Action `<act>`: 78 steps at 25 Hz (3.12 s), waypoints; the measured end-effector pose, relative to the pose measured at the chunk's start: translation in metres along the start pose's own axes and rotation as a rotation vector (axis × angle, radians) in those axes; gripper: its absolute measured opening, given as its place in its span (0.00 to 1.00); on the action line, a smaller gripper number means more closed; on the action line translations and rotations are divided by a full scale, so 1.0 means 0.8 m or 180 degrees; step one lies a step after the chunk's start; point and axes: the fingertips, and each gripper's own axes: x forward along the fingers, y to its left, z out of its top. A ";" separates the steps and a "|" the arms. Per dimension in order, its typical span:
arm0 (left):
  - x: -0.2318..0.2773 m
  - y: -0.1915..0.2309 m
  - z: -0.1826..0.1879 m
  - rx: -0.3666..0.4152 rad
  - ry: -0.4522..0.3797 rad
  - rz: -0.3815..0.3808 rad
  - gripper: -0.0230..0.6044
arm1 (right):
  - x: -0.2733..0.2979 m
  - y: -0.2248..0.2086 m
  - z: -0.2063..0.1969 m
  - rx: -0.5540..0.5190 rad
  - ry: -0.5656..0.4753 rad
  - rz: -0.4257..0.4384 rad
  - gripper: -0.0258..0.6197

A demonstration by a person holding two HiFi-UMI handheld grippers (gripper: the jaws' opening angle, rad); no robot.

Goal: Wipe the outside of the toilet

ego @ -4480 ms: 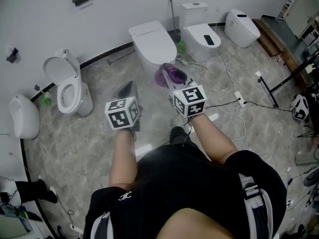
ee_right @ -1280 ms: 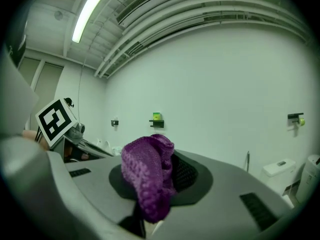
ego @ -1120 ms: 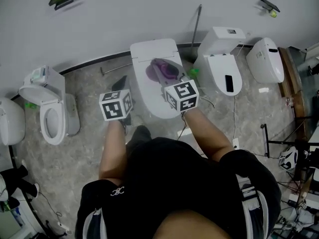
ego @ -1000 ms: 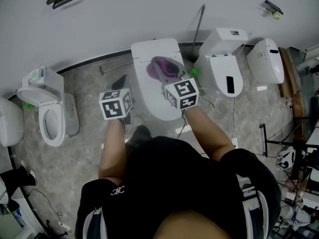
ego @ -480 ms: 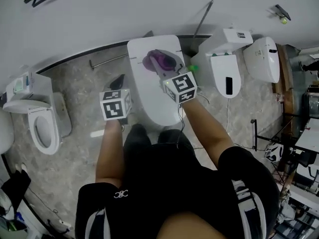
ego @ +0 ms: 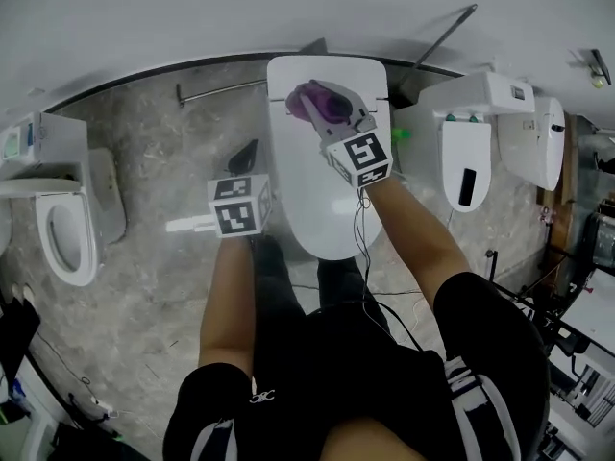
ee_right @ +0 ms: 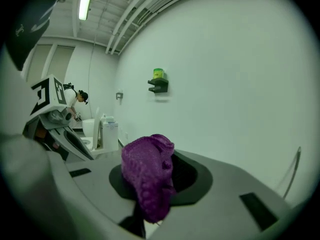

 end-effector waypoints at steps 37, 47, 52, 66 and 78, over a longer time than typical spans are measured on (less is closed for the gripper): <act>0.206 0.122 -0.127 -0.0623 0.0351 -0.0002 0.05 | 0.278 -0.069 -0.338 -0.0268 0.1281 0.0402 0.18; 0.218 0.073 -0.117 -0.0478 0.0381 -0.0025 0.05 | 0.250 -0.096 -0.353 -0.0296 0.1518 0.0573 0.18; 0.229 0.057 -0.127 -0.0481 0.0480 0.0071 0.05 | 0.234 -0.119 -0.361 -0.0263 0.1600 0.0547 0.18; 0.283 -0.038 -0.133 -0.0445 0.0616 0.0111 0.05 | 0.170 -0.213 -0.391 -0.0281 0.1596 0.0590 0.18; 0.334 -0.127 -0.136 -0.0338 0.0616 0.0032 0.05 | 0.107 -0.291 -0.420 -0.0224 0.1583 0.0498 0.18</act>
